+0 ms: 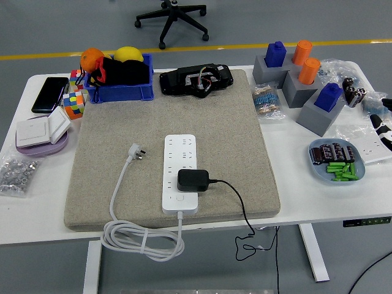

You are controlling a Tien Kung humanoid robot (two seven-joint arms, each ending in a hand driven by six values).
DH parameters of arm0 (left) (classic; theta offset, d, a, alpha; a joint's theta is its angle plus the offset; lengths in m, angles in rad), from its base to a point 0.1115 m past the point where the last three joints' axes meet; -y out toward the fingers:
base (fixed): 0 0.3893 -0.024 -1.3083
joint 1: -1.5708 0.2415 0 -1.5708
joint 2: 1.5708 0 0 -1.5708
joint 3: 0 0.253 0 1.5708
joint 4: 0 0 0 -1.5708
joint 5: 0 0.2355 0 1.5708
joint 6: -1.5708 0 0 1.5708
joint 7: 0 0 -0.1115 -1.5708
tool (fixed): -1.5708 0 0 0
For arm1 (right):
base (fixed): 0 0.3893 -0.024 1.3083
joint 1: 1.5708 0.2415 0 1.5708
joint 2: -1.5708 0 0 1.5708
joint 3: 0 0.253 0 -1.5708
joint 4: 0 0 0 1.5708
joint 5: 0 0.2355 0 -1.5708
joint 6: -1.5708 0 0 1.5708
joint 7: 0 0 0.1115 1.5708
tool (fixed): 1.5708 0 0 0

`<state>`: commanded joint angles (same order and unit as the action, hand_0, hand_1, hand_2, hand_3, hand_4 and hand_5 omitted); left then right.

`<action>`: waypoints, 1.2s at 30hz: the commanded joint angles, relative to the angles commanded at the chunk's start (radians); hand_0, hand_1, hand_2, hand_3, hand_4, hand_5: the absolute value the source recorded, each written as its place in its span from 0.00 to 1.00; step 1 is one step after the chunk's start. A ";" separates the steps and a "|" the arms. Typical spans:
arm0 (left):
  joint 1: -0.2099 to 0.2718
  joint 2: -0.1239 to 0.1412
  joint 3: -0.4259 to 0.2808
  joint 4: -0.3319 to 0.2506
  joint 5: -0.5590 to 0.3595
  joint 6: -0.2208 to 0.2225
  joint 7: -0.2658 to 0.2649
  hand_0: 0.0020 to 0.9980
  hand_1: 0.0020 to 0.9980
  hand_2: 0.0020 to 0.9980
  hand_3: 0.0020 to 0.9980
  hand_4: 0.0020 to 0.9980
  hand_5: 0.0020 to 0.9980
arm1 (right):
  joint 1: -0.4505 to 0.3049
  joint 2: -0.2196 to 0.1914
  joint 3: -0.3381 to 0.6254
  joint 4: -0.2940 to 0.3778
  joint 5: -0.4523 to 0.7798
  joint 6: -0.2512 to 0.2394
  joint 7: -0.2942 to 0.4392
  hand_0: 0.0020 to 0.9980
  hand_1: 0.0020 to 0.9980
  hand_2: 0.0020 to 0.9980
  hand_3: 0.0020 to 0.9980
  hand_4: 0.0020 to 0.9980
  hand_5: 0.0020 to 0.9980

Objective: Press the white button,pick up the black plug,place it near the board,insert it into the board

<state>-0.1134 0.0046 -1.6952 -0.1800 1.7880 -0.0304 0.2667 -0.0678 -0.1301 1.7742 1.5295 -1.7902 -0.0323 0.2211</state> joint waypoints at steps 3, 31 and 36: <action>0.006 -0.001 0.003 0.000 0.001 -0.001 0.000 0.47 0.50 0.50 0.58 0.56 0.27 | -0.007 0.001 0.007 0.004 0.002 0.000 -0.002 0.86 0.80 0.76 0.75 0.85 0.69; 0.032 0.012 0.020 0.000 0.005 -0.004 -0.005 0.47 0.50 0.50 0.59 0.57 0.27 | -0.084 0.017 0.032 -0.008 -0.011 0.008 -0.035 0.85 0.79 0.75 0.73 0.83 0.64; 0.023 0.016 0.019 0.000 0.006 -0.004 -0.004 0.47 0.50 0.50 0.59 0.57 0.27 | -0.068 0.013 0.022 -0.011 -0.015 0.011 -0.043 0.85 0.79 0.75 0.73 0.83 0.64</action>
<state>-0.0902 0.0205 -1.6765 -0.1800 1.7944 -0.0343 0.2623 -0.1356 -0.1170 1.7957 1.5184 -1.8057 -0.0215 0.1778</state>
